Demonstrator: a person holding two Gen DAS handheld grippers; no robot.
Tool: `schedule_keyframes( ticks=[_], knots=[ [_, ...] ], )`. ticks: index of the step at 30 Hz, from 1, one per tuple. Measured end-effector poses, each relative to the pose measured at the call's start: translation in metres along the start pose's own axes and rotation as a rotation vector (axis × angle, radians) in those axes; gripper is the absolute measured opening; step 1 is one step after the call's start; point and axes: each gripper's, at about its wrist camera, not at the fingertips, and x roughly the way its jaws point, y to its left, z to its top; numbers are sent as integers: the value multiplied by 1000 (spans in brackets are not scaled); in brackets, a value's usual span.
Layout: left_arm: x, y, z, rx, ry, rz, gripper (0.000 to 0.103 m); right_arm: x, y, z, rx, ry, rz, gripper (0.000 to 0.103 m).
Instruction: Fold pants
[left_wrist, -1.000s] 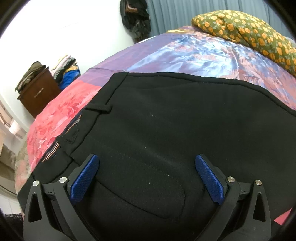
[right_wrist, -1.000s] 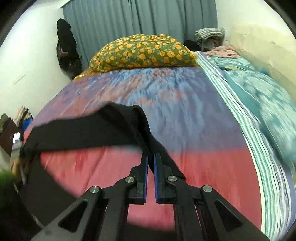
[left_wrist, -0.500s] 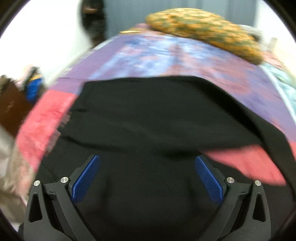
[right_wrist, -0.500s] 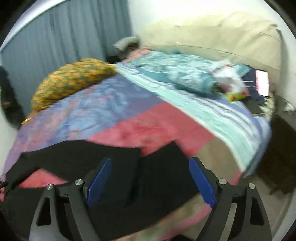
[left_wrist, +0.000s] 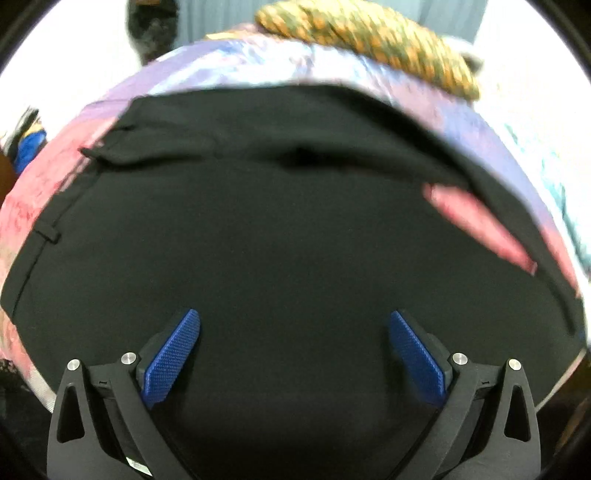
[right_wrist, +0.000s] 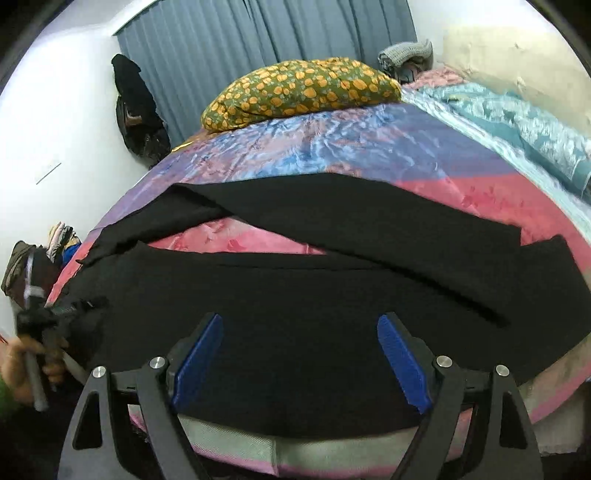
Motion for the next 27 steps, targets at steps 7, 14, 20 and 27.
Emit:
schedule_keyframes(
  ticks=[7,14,20,27],
  knots=[
    [23,27,-4,8,-34,115,103,11,-56,-11,247,27,45,82],
    [25,22,-12,50,-84,130,103,14,-130,-11,645,-72,204,82],
    [23,26,-15,53,-101,133,103,19,-177,-4,881,-193,89,67],
    [17,22,5,13,66,99,102,11,-179,11,849,-176,52,5]
  ],
)
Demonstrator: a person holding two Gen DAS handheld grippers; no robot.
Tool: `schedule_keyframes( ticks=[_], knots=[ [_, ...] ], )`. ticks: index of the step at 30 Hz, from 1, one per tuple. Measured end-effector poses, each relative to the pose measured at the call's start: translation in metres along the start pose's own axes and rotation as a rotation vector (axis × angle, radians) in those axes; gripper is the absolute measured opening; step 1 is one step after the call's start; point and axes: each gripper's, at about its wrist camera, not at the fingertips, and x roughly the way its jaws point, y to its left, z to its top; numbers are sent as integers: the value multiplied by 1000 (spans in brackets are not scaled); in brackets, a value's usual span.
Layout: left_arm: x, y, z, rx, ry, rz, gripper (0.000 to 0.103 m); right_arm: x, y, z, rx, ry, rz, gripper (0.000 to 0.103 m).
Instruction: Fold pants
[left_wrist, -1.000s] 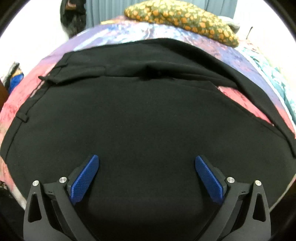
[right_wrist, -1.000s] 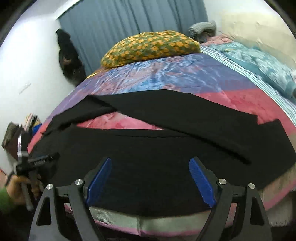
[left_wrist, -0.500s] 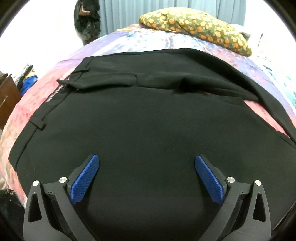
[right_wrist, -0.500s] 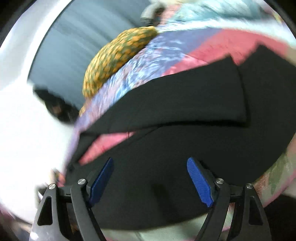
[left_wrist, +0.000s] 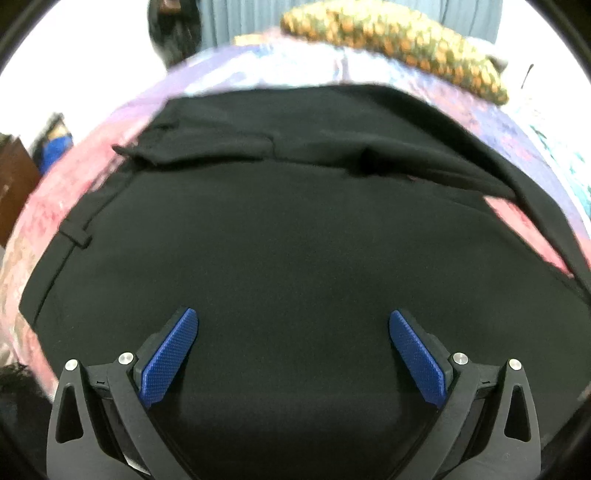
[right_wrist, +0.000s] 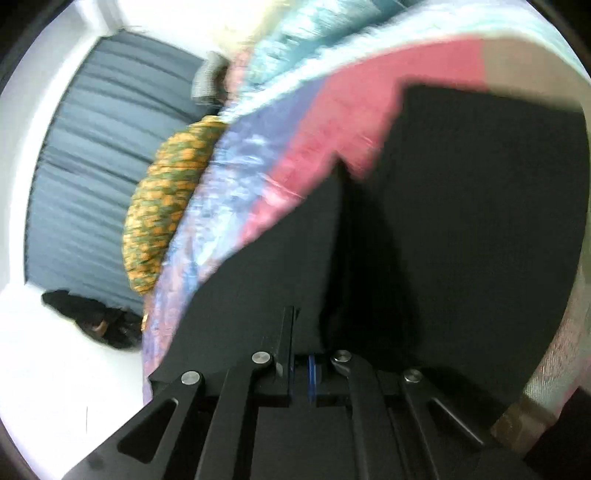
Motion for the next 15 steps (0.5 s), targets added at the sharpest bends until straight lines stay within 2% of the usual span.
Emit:
schedule_keyframes(
  ticks=[1,2,3,5,7,9,12,15],
  knots=[
    [-5,-1,7,-8,13,-44,102,-8,14,4,-48,-20,40,5],
    [-14,-4,19,-18,-3,-111,102,-16,24,7,-88,-35,75,5],
    [-20,-7,31,-21,-18,-144,102,-24,37,11,-137,-53,107,5],
    [-21,-19,70,-26,-24,-212,102,-38,59,16,-228,-79,149,5],
    [-9,-27,107,-66,3,-296,102,-52,80,21,-286,-97,193,5],
    [15,-34,149,-157,39,-369,102,-64,95,24,-331,-105,227,5],
    [58,-41,195,-291,101,-412,102,-81,108,26,-365,-107,274,5],
    [99,-39,213,-449,168,-469,102,-101,113,23,-386,-106,321,5]
  ],
)
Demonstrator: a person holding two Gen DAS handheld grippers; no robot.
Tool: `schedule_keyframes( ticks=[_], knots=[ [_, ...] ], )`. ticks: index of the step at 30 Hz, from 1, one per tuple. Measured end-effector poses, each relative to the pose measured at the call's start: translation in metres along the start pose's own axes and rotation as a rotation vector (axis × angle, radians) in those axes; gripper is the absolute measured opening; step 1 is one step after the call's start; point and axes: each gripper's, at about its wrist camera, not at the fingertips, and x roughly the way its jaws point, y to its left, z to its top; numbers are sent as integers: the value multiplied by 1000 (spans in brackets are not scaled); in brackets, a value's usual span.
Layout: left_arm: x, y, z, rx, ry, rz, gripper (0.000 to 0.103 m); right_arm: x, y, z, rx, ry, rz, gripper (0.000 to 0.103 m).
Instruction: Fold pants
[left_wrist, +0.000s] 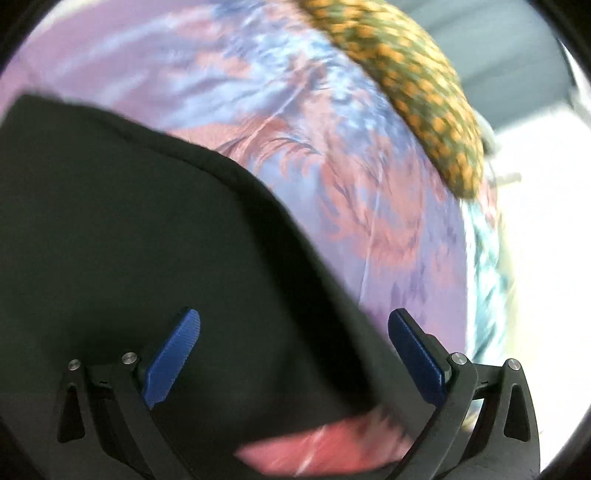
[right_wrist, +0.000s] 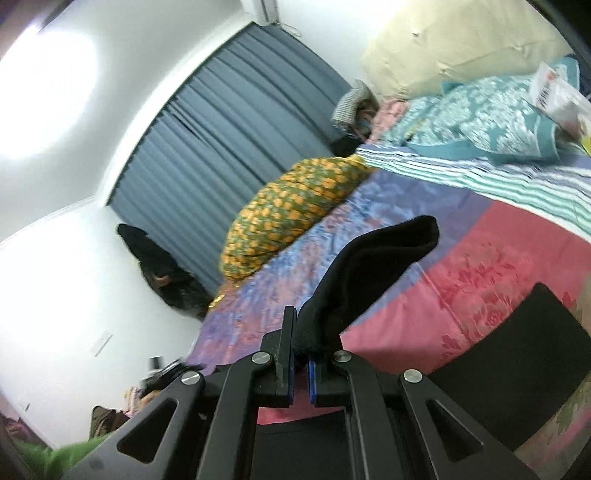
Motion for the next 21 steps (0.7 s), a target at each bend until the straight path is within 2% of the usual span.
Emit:
schedule_keyframes(
  ticks=[2,4,5,6,7,9,11,13,16,18,19,21],
  knots=[
    [13,7,10,-83,13,-48,100,-14,4,5,-10,-6,39,5],
    [18,16,15,-131,-2,-64,87,-32,9,8,-11,-13,101,5],
    [18,20,17,-140,-3,-62,53,-40,8,8,-9,-11,122,5],
    [19,23,17,-142,2,-53,4,-44,5,7,-7,-5,126,5],
    [17,24,17,-144,6,-33,5,-47,0,8,-1,9,114,5],
    [-2,22,11,-104,-29,-49,6,-42,-14,7,7,62,46,5],
    [-34,4,3,23,-70,-31,6,-26,-38,8,49,130,-20,5],
    [-73,-14,-8,123,-132,-34,6,-12,-44,16,42,153,-42,5],
    [-154,-30,-50,246,-286,-71,7,-6,-22,41,-36,132,18,5],
    [-192,-17,-97,300,-358,-52,10,-7,-13,55,-95,148,25,5],
    [-197,-7,-117,303,-360,-32,10,-6,-15,57,-115,168,7,5],
    [-185,27,-168,287,-286,45,11,-6,-34,52,-147,231,-83,5]
  ],
)
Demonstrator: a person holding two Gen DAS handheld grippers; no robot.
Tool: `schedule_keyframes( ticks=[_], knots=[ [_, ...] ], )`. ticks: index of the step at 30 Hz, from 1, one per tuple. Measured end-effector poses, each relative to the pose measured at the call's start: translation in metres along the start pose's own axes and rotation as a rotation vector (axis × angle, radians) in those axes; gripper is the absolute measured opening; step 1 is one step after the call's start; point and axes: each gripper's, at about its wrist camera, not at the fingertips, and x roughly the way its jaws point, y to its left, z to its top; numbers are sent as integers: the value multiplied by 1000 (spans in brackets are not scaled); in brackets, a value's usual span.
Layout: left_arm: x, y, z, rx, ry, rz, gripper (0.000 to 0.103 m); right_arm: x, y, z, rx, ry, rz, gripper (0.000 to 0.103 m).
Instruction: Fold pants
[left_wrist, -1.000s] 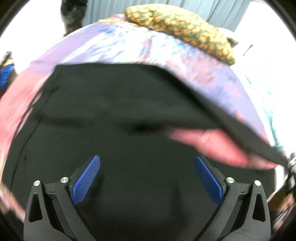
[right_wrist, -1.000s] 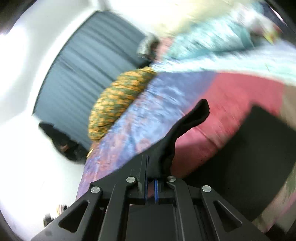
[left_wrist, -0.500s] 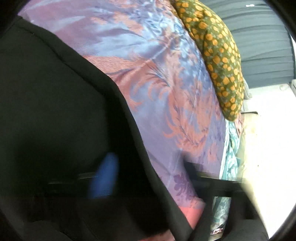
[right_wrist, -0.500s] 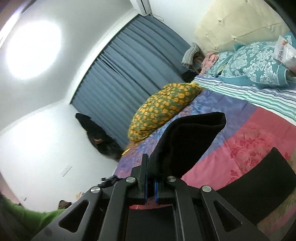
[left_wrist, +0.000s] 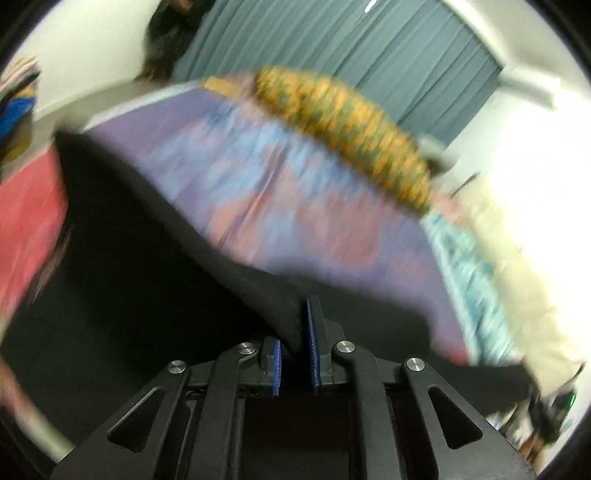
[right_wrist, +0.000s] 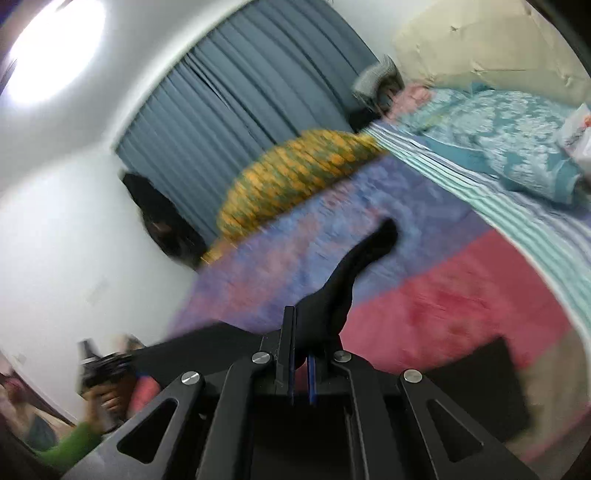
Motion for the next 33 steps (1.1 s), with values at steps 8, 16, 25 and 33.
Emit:
schedule_keyframes(
  ticks=[8,16,25,33],
  knots=[
    [17,25,-100,-57,148,74,8,36,-92,-66,110,326,-361,5],
    [1,18,-94,-12,81,38,5,21,-104,-70,203,317,-379,5],
    [7,21,-121,49,158,70,4,27,-119,-79,200,395,-493,5],
    [-1,14,-138,110,176,109,4,31,-98,-66,7,363,-555,5]
  ],
)
